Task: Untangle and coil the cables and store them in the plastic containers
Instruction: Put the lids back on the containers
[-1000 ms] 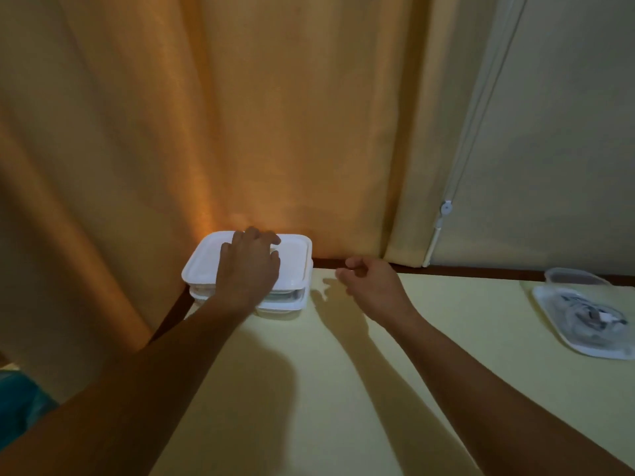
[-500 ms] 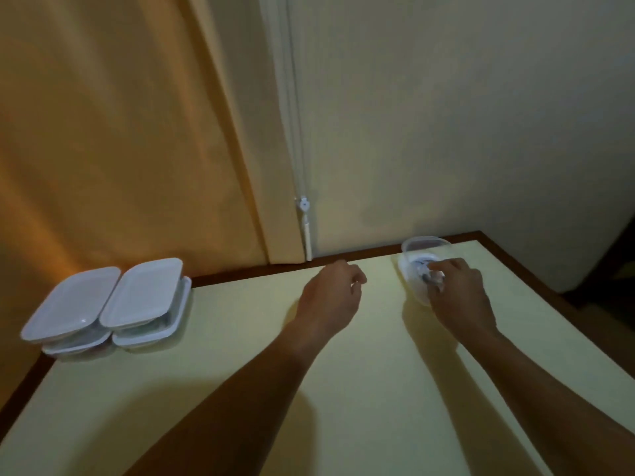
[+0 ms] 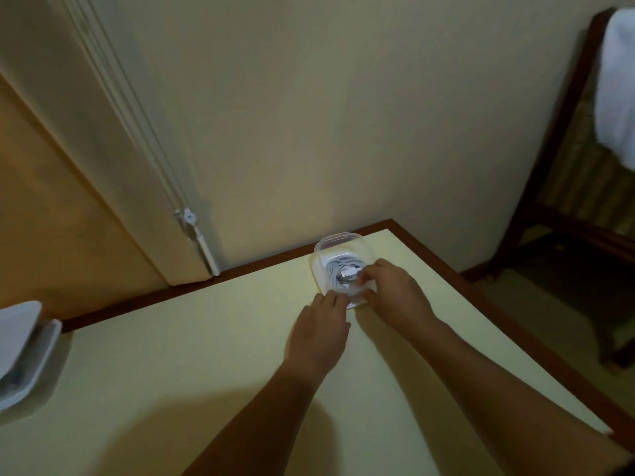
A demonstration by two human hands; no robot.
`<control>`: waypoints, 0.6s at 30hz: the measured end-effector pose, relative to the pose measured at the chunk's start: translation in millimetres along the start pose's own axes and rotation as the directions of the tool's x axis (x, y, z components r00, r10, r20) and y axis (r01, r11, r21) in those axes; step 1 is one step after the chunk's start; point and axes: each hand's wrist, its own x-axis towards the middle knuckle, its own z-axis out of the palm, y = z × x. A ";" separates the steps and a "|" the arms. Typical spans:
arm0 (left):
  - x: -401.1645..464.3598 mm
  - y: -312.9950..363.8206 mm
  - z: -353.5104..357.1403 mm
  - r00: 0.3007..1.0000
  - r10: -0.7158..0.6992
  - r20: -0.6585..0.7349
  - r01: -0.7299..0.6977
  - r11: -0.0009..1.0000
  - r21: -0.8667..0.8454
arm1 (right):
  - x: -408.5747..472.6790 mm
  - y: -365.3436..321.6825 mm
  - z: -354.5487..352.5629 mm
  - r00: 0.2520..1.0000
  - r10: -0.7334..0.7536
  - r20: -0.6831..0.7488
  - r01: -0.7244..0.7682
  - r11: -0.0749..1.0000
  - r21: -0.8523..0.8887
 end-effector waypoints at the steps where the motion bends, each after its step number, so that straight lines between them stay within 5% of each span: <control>1: -1.8 0.9 0.7 1.000 -0.001 -0.008 0.001 1.000 0.007 | -1.4 -0.2 1.0 1.000 0.000 -0.012 0.001 1.000 0.024; 7: -30.1 -22.5 -11.0 0.998 -0.053 -0.037 0.055 0.997 0.052 | -22.3 -28.9 11.6 0.992 0.036 -0.121 -0.007 0.974 0.227; 13: -104.3 -63.6 -34.5 0.961 -0.243 -0.134 0.226 0.965 -0.132 | -67.6 -94.9 36.1 0.974 0.124 -0.190 -0.008 0.857 0.515; 18: -167.5 -102.0 -46.5 0.873 -0.393 -0.289 0.335 0.914 -0.231 | -92.9 -141.7 54.7 0.970 0.145 -0.196 -0.005 0.817 0.577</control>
